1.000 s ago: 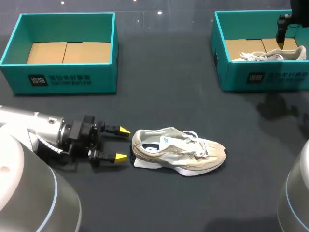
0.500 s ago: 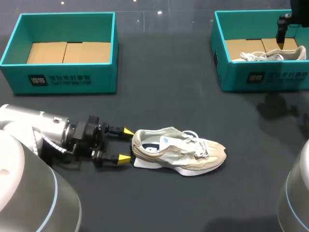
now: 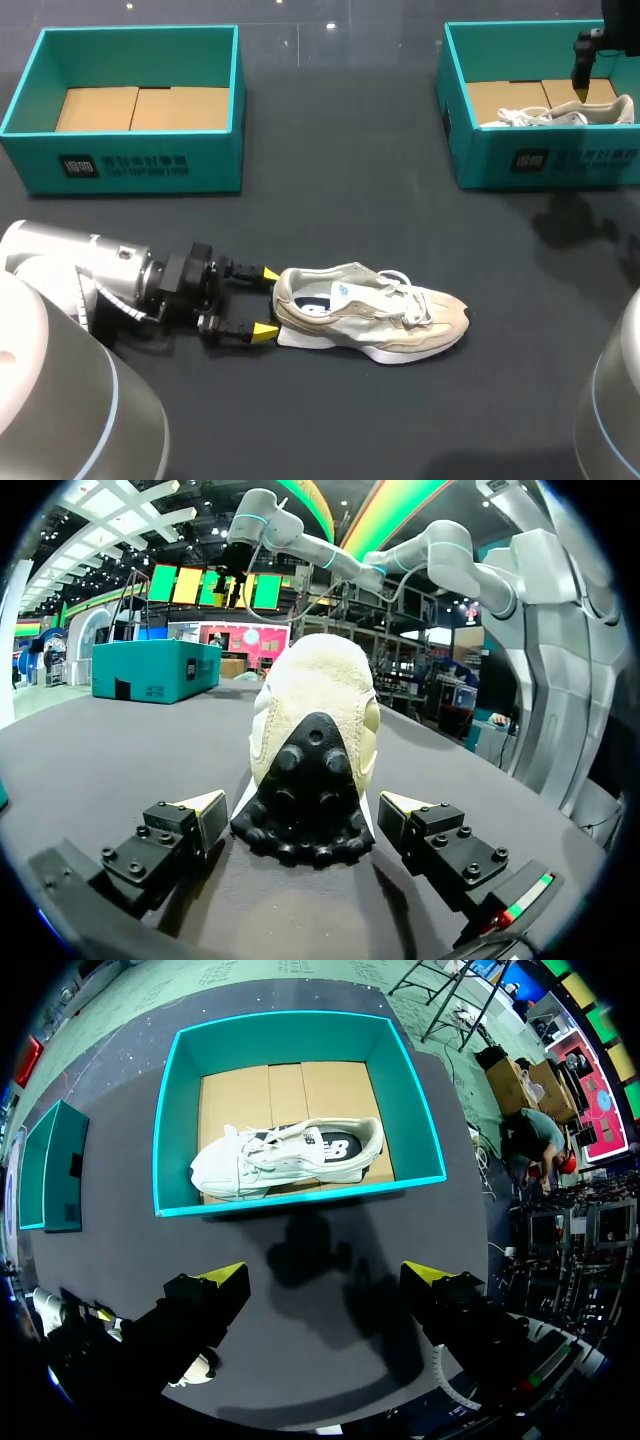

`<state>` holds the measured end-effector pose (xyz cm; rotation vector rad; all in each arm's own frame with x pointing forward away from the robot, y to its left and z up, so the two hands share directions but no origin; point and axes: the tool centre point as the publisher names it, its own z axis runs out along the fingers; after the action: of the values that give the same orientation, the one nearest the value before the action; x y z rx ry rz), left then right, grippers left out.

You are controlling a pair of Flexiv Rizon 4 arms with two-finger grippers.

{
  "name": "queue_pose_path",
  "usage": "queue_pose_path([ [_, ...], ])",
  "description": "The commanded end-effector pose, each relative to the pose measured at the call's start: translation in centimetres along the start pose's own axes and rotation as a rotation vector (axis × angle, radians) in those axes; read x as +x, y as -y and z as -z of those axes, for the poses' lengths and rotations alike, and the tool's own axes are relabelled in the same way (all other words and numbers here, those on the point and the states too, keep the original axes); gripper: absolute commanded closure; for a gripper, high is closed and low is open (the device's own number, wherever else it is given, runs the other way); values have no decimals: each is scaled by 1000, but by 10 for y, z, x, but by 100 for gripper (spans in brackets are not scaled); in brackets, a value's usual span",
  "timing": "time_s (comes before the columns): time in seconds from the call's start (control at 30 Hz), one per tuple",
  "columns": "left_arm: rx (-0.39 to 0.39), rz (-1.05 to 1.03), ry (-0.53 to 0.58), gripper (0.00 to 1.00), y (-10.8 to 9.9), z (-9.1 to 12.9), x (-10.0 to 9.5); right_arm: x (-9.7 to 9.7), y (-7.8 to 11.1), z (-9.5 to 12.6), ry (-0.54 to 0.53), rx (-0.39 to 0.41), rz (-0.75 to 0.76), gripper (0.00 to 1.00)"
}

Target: Take the shoe out of the shoebox, open the shoe tongue, remove and reinsert the insole, then place the shoe into the shoebox

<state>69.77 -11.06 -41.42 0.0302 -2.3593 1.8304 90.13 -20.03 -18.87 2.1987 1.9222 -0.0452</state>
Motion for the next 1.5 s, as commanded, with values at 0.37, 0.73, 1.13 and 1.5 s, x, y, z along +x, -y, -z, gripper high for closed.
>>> queue_pose_path([
  [0.37, 9, 10, 3, 0, 2, -18, -1, 0, 0, 0, 1, -1, -1, 0],
  [0.73, 18, 15, -3, 0, 4, -30, 1, 0, 0, 0, 1, -1, -1, 0],
  [1.13, 25, 9, -7, 0, 5, -39, 2, 0, 0, 0, 1, -1, -1, 0],
  [1.5, 35, 1, -24, 0, 7, -49, 5, 0, 0, 0, 1, -1, -1, 0],
])
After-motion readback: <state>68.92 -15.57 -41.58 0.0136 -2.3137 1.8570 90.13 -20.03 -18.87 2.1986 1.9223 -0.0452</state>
